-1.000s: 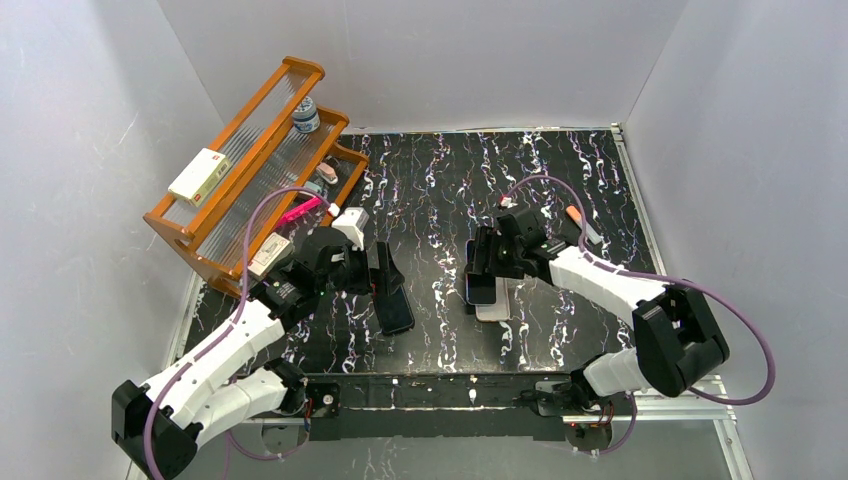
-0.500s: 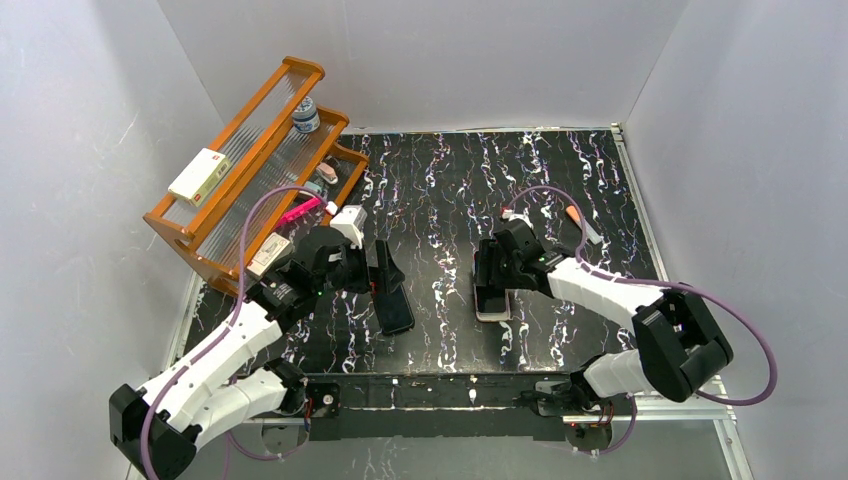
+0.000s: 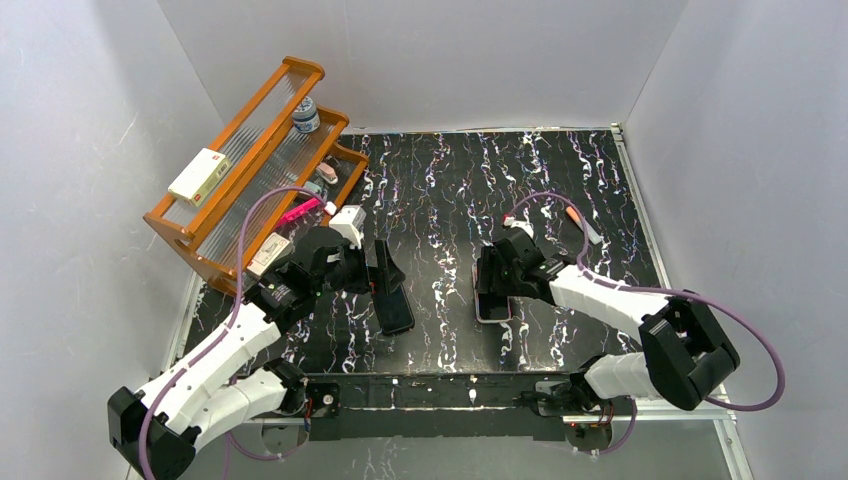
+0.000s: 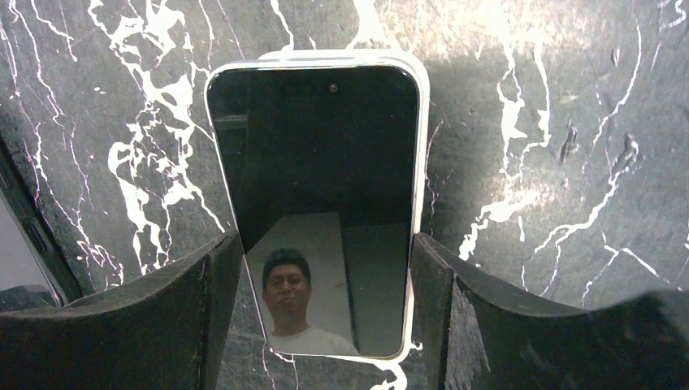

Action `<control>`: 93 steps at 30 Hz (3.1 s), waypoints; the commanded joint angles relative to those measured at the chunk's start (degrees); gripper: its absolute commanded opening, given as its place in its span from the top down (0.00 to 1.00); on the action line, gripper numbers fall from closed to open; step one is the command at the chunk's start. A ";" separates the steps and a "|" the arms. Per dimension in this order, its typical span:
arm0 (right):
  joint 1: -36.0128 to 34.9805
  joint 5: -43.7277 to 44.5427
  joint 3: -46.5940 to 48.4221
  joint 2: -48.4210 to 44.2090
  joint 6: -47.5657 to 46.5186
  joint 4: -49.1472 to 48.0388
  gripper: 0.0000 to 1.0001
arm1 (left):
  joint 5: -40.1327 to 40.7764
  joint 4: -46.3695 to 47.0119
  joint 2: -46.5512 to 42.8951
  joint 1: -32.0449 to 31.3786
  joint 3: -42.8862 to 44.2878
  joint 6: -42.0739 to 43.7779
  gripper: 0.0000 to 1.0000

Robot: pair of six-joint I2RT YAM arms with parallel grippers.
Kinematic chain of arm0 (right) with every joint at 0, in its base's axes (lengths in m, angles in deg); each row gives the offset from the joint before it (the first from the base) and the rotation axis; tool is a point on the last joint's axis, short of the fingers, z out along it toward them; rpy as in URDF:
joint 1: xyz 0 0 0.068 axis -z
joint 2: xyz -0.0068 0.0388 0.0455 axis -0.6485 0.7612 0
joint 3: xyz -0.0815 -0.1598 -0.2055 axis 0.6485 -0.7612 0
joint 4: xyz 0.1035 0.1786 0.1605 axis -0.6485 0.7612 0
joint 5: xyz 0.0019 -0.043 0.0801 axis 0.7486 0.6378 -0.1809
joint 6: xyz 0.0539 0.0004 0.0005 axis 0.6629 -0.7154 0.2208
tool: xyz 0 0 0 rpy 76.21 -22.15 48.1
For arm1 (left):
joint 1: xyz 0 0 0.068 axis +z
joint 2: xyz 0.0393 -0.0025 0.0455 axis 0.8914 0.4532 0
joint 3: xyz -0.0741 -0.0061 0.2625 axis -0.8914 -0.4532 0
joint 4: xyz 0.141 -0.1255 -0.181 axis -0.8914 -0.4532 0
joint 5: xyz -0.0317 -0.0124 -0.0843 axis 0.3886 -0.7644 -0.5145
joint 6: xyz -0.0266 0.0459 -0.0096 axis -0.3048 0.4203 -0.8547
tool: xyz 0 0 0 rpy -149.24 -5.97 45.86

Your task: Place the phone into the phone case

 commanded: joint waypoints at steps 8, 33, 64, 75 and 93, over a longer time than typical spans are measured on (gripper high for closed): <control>-0.59 -0.31 5.93 -2.79 1.08 9.84 0.08 | -1.48 0.47 3.13 0.10 0.75 -0.77 0.02; 23.34 -30.73 -2.13 -3.12 -6.20 -0.74 0.42 | -3.30 22.31 32.66 -8.14 7.91 -14.63 0.39; 28.21 -45.55 -12.99 0.88 2.04 -21.68 0.44 | -13.03 39.69 58.91 -13.26 12.07 -18.99 0.79; 29.28 -56.20 -16.62 2.97 9.89 -35.59 0.48 | -13.88 40.35 57.73 -14.93 8.60 -19.04 0.86; 30.81 -60.42 -19.09 6.69 9.63 -39.34 0.64 | -16.76 43.26 55.36 -15.02 5.06 -18.09 0.87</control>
